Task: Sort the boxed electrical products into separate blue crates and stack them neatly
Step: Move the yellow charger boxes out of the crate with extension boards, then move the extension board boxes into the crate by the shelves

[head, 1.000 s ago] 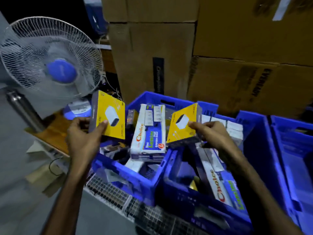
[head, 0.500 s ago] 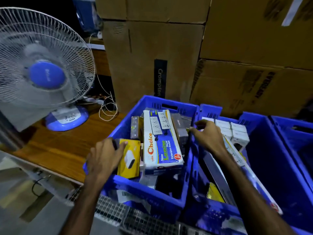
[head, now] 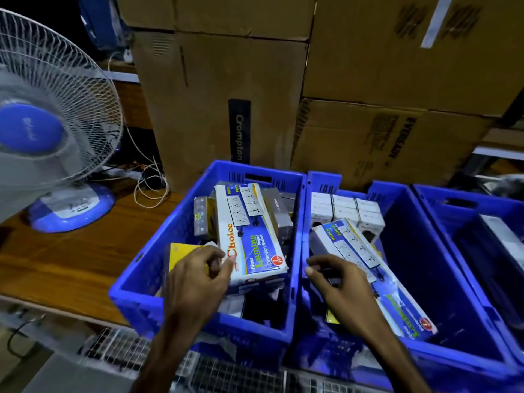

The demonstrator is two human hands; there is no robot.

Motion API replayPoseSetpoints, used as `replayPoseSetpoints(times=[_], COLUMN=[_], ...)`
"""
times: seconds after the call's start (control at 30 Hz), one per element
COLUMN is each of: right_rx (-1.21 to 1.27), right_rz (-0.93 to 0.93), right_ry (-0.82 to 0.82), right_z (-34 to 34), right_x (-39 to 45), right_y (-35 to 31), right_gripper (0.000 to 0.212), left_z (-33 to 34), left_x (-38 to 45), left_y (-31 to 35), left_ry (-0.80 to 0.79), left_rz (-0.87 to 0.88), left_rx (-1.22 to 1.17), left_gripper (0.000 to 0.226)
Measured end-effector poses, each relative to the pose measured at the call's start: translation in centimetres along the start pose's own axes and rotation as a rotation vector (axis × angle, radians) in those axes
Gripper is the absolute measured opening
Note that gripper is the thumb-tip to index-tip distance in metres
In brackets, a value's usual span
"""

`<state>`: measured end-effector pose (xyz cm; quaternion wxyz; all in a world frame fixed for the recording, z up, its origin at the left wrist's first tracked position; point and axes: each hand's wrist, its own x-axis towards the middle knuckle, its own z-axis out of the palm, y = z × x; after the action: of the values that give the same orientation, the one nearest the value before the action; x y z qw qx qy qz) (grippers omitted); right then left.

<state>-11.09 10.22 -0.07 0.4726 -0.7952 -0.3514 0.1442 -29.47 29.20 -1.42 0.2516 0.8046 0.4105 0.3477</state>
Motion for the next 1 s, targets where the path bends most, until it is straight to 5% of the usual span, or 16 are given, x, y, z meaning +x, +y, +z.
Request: replayPoseSetpoints(times=[0.13, 0.37, 0.53, 0.73, 1.0], right_rx=[-0.033, -0.508, -0.572, -0.333, 0.268], right_rz=[-0.055, -0.285, -0.253, -0.273, -0.218], right_ry=[-0.042, 0.010, -0.004, 0.025, 0.011], right_z=[0.9, 4.1, 5.4, 4.7, 1.6], right_x=[-1.7, 0.6, 0.9, 0.4, 0.3], right_y=[0.3, 0.5, 0.6, 0.2, -2.1], right_gripper=[0.010, 0.051, 0.045, 0.058, 0.069], left_z=[1.9, 5.3, 5.5, 2.6, 1.2], left_x=[0.6, 5.4, 5.0, 3.3, 1.5], left_y=[-0.1, -1.8, -1.3, 1.3, 6.6], left_ry=[0.004, -0.403, -0.276, -0.056, -0.082], left_rz=[-0.075, -0.560, -0.618, -0.598, -0.534], left_rx=[-0.049, -0.349, -0.617, -0.838, -1.267], left_gripper=[0.025, 0.074, 0.050, 0.021, 0.045])
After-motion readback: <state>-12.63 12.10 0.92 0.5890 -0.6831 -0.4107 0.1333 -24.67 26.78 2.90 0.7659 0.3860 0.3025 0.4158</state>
